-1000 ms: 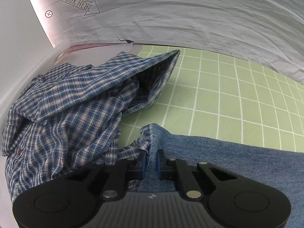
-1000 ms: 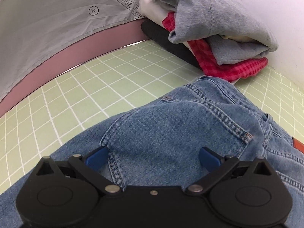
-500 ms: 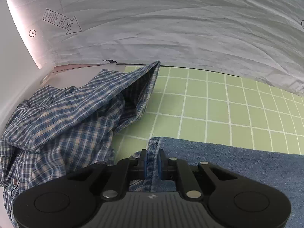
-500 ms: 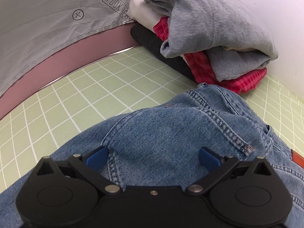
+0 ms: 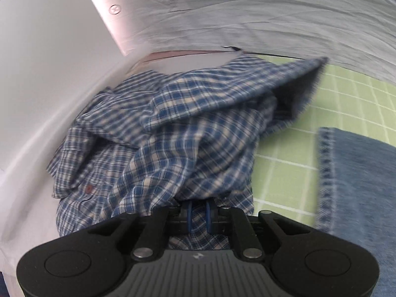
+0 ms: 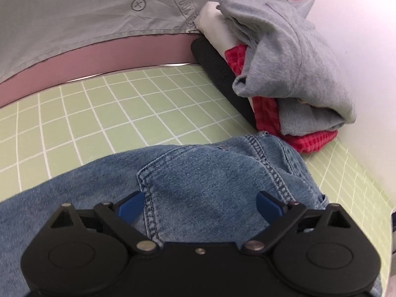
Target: Fold clothes
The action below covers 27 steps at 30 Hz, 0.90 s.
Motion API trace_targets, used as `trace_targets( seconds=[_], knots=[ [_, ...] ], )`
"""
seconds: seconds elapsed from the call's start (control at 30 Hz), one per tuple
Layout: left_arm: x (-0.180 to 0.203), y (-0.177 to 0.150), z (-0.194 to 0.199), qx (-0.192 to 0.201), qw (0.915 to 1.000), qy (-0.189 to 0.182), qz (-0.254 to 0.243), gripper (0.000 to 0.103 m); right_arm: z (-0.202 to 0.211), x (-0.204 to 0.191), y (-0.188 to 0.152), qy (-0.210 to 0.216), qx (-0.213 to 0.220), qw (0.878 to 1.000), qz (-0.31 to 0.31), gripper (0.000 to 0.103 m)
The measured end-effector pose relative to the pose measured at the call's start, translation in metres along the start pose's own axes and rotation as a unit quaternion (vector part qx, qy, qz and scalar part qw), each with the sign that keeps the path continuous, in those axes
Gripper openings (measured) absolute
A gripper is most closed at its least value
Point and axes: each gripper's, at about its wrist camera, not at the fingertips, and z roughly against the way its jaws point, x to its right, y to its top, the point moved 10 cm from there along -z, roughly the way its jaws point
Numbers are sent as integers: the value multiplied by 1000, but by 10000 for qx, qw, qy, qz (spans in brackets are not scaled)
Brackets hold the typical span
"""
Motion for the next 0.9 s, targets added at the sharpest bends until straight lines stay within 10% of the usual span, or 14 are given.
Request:
trace_targets(
  seconds=[0.47, 0.63, 0.7, 0.9],
  knots=[
    [44, -62, 94, 36, 9903, -1334, 373, 67, 126, 38, -93, 893, -4, 9955, -320, 99],
    [53, -83, 91, 54, 9942, -1067, 135, 60, 147, 45, -136, 1076, -264, 9929, -440, 99],
    [53, -84, 87, 55, 9952, -969, 151, 17, 152, 47, -147, 1100, -312, 9926, -415, 99],
    [35, -75, 74, 187, 9963, -777, 325, 16, 164, 56, -159, 1013, -314, 9939, -316, 99]
  ],
)
